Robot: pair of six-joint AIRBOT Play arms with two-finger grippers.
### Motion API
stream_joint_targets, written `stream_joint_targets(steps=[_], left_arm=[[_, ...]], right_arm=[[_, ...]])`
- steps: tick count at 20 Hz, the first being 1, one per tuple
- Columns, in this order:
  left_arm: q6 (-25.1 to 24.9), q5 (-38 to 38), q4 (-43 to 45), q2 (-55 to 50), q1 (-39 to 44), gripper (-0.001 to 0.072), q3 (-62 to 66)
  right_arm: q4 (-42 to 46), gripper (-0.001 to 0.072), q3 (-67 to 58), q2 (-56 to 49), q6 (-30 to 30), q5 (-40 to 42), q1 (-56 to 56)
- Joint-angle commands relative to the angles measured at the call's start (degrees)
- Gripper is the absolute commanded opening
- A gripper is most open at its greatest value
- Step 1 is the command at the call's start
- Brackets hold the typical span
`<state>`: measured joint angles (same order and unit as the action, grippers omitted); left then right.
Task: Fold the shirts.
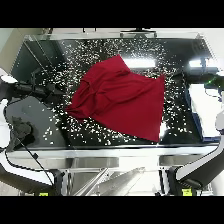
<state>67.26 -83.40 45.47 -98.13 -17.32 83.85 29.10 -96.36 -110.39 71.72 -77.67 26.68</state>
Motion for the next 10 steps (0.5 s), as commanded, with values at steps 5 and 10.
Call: stream_joint_targets(steps=[5, 10], left_arm=[[-10.69, -2.6, 13.07, -0.35, 2.01, 0.0718, 2.01], [-13.9, -3.93, 17.35, -5.49, 2.34, 0.0717, 2.05]], right_arm=[[0.66, 0.0014, 33.29, 18.84, -8.44, -0.72, 3.45], [0.68, 0.0018, 53.9, 30.56, -13.07, 2.21, 5.25]])
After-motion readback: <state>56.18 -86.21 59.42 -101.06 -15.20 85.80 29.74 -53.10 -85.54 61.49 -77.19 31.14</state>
